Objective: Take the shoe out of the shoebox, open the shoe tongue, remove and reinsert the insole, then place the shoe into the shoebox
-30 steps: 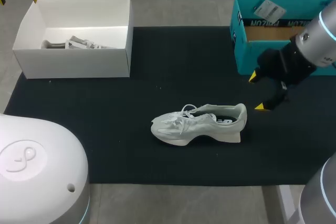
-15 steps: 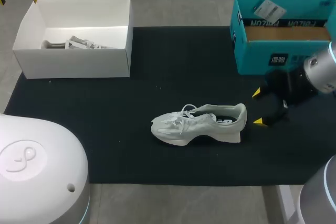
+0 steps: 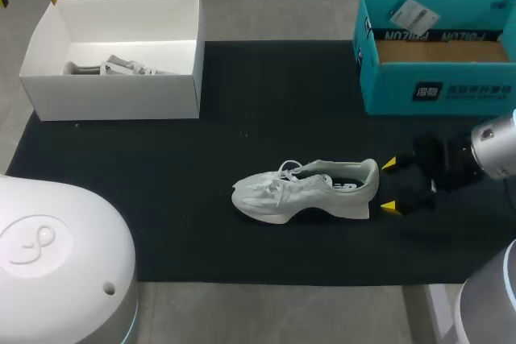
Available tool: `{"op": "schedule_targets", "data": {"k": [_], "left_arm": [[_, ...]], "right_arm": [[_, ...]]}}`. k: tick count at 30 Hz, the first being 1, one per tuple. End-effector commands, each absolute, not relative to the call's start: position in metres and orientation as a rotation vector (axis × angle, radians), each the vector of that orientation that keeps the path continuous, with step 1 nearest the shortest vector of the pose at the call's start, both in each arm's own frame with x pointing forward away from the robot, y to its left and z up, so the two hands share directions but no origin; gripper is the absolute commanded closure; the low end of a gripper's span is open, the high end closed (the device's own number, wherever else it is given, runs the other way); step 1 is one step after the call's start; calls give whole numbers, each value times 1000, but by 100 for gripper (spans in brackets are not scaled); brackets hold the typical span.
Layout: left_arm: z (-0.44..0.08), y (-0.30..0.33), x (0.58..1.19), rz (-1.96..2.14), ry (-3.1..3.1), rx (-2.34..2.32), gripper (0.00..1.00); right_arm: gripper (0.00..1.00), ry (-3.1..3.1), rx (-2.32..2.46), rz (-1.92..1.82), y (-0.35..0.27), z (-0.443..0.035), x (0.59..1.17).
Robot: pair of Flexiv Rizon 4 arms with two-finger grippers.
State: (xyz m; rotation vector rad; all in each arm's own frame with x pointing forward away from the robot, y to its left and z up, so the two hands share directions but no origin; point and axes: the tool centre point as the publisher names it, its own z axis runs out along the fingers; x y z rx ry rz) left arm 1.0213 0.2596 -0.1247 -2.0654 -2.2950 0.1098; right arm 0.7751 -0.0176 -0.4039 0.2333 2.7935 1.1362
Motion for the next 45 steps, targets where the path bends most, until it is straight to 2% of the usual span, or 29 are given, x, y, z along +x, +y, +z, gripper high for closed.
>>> {"op": "schedule_targets", "data": {"k": [1, 37, 38, 45], "left_arm": [[-124, 260, 1021, 107, -2294, -2066, 0], [-124, 260, 1021, 107, -2294, -2066, 0], [-124, 260, 1021, 107, -2294, -2066, 0], [-124, 260, 1021, 107, -2294, -2066, 0]], "right_arm": [[0, 2774, 226, 1192, -9, -416, 787], [0, 2818, 125, 1334, 43, -441, 796], [100, 2818, 125, 1334, 43, -441, 796], [100, 2818, 125, 1334, 43, -441, 796]]}}
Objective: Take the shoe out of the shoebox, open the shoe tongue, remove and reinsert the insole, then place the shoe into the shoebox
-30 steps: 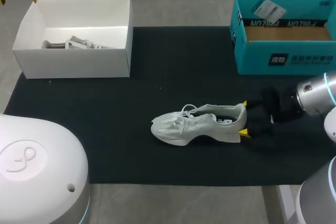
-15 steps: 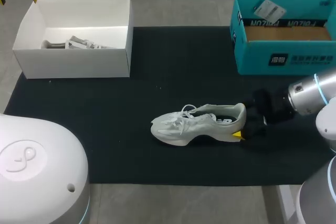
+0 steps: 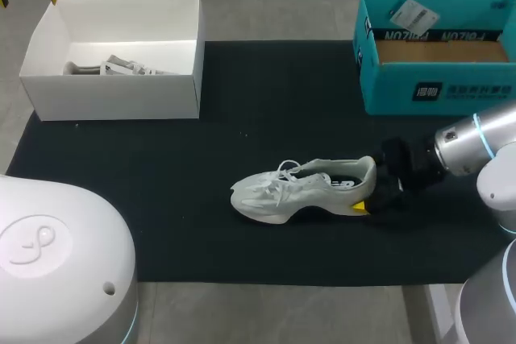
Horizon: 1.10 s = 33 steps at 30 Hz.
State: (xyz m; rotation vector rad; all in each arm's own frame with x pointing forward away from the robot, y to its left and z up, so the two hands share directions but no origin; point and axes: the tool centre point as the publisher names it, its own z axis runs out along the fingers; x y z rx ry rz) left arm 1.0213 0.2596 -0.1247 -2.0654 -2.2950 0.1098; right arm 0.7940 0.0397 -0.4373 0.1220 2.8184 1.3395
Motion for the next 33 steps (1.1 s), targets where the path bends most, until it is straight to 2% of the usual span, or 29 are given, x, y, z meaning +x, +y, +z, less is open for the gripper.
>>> {"op": "schedule_targets", "data": {"k": [1, 25, 33], "left_arm": [[-124, 260, 1021, 107, -2294, -2066, 0], [-124, 260, 1021, 107, -2294, -2066, 0], [-113, 260, 1001, 375, -2965, -972, 0]], "right_arm": [[100, 2818, 125, 1334, 43, -441, 796], [100, 2818, 125, 1334, 43, -441, 796], [100, 2818, 125, 1334, 43, -441, 796]]}}
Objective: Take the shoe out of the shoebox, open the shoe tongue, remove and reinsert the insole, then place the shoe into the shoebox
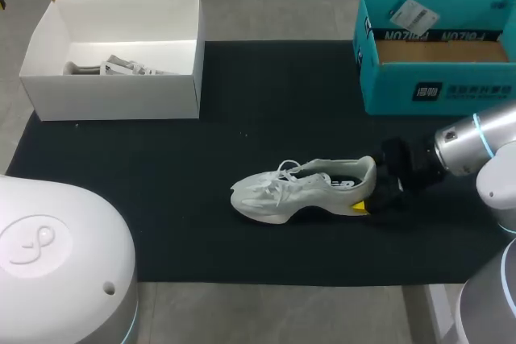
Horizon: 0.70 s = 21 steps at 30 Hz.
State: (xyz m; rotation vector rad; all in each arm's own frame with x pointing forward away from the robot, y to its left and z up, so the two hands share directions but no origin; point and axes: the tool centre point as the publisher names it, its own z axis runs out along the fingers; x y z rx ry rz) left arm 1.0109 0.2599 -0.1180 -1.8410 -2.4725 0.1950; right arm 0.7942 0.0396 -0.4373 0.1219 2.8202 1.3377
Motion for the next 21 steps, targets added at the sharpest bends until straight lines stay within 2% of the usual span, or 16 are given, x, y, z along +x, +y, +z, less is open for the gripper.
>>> {"op": "schedule_targets", "data": {"k": [1, 10, 21], "left_arm": [[-114, 258, 998, 394, -2970, -870, 0], [-93, 218, 972, 119, -3172, -502, 0], [-90, 208, 969, 71, -3170, -555, 0]], "right_arm": [[100, 2818, 125, 1334, 43, -441, 796], [100, 2818, 125, 1334, 43, -441, 796], [100, 2818, 125, 1334, 43, -441, 796]]}}
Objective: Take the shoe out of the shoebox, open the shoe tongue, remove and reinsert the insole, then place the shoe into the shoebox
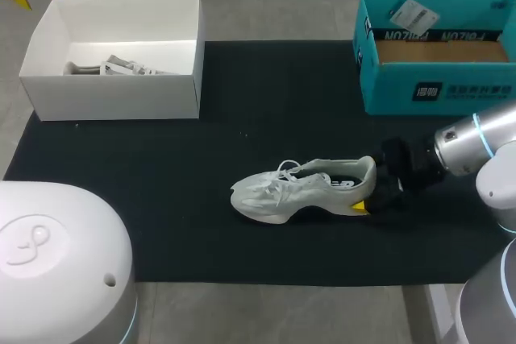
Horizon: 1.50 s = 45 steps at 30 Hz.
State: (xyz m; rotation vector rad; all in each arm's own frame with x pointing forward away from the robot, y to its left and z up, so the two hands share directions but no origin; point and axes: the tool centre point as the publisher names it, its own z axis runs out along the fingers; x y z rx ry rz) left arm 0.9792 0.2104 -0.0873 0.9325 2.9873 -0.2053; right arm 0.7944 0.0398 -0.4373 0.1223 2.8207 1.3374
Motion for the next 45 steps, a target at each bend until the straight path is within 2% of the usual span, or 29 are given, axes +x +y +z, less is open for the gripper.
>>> {"op": "schedule_targets", "data": {"k": [1, 8, 16, 23, 32, 45], "left_arm": [[-90, 208, 969, -68, 3017, 528, 0], [-90, 208, 969, -68, 3017, 528, 0], [-99, 166, 945, -296, 3088, -304, 0], [-113, 117, 919, -221, 2977, -605, 0], [-141, 43, 889, -149, 2998, -653, 0], [-166, -19, 861, -184, 3069, -612, 0]], "right_arm": [[100, 2818, 125, 1334, 43, -441, 796], [100, 2818, 125, 1334, 43, -441, 796], [100, 2818, 125, 1334, 43, -441, 796], [100, 2818, 125, 1334, 43, -441, 796], [100, 2818, 125, 1334, 43, -441, 796], [100, 2818, 125, 1334, 43, -441, 796]]}}
